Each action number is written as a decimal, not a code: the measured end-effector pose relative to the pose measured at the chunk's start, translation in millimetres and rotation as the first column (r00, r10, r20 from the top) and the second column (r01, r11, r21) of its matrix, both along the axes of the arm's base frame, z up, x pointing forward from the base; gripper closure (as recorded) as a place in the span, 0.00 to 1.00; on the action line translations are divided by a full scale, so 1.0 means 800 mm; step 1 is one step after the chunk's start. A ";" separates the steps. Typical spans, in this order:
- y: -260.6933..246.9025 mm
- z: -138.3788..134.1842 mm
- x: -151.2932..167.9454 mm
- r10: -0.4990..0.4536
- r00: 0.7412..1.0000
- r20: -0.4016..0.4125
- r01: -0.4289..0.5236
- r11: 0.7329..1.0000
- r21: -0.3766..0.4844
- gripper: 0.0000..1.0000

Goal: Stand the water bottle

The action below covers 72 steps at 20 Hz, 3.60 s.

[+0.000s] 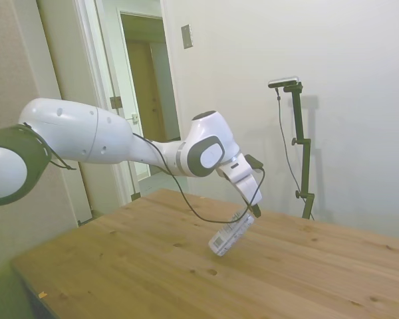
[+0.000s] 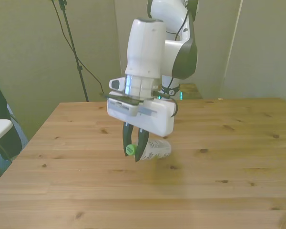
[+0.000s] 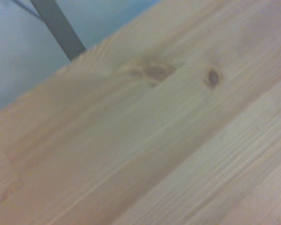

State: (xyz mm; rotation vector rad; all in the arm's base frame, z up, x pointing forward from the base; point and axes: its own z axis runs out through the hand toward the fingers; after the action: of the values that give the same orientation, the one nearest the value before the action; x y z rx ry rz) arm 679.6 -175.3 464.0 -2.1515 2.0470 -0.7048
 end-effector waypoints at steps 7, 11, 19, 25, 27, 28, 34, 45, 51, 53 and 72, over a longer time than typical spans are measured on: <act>0.027 0.027 -0.032 -0.110 0.971 0.214 0.153 0.968 -0.196 1.00; 0.076 0.011 -0.048 -0.106 0.966 0.235 0.164 0.955 -0.246 1.00; 0.074 0.007 -0.050 -0.123 0.940 0.320 0.226 0.923 -0.311 1.00; 0.085 -0.013 -0.043 -0.135 0.905 0.403 0.306 0.866 -0.396 1.00; 0.092 -0.020 -0.040 -0.138 0.901 0.412 0.322 0.849 -0.419 1.00; 0.094 -0.022 -0.040 -0.139 0.899 0.415 0.327 0.844 -0.426 1.00; 0.093 -0.034 -0.039 -0.147 0.904 0.401 0.324 0.847 -0.420 0.00; 0.094 -0.039 -0.039 -0.160 0.907 0.390 0.331 0.843 -0.425 0.00; 0.098 -0.043 -0.040 -0.160 0.909 0.385 0.329 0.842 -0.428 0.00; 0.101 -0.041 -0.040 -0.159 0.909 0.386 0.328 0.844 -0.424 0.00; 0.189 0.008 -0.169 0.213 0.975 -0.071 -0.221 0.965 -0.140 0.00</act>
State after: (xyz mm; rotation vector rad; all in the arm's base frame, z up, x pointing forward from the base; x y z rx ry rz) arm 544.1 -24.0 470.7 -2.4541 1.7951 -0.7966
